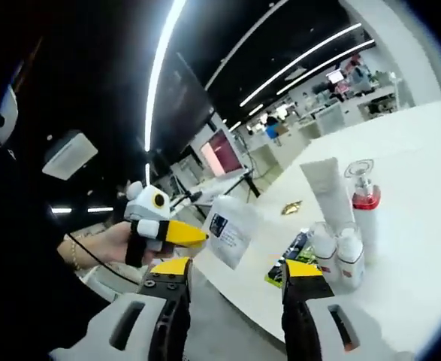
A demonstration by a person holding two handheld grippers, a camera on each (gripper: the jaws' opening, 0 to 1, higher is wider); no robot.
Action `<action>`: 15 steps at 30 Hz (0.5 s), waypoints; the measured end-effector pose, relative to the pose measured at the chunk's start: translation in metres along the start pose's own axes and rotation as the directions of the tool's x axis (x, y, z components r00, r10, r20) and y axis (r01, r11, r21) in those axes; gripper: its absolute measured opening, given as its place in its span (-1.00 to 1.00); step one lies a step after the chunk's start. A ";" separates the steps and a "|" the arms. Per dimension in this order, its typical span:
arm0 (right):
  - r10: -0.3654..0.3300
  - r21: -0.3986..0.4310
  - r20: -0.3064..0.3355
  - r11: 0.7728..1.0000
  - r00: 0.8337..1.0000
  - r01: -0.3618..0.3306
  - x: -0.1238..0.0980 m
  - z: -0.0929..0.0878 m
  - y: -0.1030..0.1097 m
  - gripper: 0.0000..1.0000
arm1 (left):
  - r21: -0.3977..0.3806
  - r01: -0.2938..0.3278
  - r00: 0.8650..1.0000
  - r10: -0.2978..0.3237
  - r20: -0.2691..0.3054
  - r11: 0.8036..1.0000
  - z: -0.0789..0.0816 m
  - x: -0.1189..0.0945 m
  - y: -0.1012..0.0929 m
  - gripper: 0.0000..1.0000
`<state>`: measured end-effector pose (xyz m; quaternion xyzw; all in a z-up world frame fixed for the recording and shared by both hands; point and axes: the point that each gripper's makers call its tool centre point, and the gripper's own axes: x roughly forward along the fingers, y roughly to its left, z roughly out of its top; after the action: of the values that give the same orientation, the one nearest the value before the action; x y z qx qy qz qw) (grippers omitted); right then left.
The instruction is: Arrange the skincare products in the storage area until every visible bottle or jar stands upright without overlapping.
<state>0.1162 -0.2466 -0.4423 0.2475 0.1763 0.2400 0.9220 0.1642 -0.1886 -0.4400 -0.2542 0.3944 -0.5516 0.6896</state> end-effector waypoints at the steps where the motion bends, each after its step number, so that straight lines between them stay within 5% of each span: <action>1: -0.003 0.000 -0.002 1.000 1.000 0.003 0.000 -0.001 0.000 0.05 | -0.003 -0.001 1.000 0.001 0.000 1.000 0.000 -0.001 0.001 -0.99; 15: -0.077 -0.058 -0.044 0.996 0.996 0.074 -0.006 -0.008 -0.016 0.39 | -0.075 -0.071 0.997 0.072 0.012 0.995 0.004 -0.012 0.032 -0.99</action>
<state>0.1132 -0.2586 -0.4564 0.2092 0.1998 0.2155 0.9327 0.1850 -0.1690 -0.4596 -0.2694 0.4184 -0.5097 0.7018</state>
